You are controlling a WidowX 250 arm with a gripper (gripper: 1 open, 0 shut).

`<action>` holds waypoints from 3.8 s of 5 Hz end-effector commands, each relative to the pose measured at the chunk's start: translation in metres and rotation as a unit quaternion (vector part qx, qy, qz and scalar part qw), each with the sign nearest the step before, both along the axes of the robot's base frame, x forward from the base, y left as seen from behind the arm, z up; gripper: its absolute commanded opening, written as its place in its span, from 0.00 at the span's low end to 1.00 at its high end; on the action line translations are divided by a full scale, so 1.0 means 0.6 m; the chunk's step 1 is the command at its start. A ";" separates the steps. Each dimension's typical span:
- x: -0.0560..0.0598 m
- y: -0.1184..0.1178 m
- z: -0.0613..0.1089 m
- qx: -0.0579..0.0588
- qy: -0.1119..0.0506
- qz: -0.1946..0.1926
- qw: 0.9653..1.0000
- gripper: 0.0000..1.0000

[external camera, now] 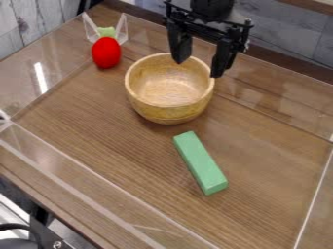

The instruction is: Put the green stick in the brown bowl

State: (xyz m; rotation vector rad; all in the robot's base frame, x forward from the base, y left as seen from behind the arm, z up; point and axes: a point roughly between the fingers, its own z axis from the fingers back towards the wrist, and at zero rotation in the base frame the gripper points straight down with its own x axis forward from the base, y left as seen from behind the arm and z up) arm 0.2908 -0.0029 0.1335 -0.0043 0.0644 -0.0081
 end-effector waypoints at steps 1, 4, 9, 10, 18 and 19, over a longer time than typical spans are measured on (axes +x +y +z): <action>-0.028 -0.021 -0.031 -0.007 0.015 0.023 1.000 1.00; -0.045 -0.007 -0.111 -0.066 0.012 0.187 0.980 1.00; -0.058 -0.075 -0.173 -0.053 -0.022 0.458 0.887 1.00; -0.045 -0.065 -0.173 -0.045 -0.024 0.467 0.883 1.00; -0.042 -0.082 -0.156 -0.039 -0.002 0.450 0.892 1.00; -0.040 -0.075 -0.168 -0.038 0.000 0.471 0.881 1.00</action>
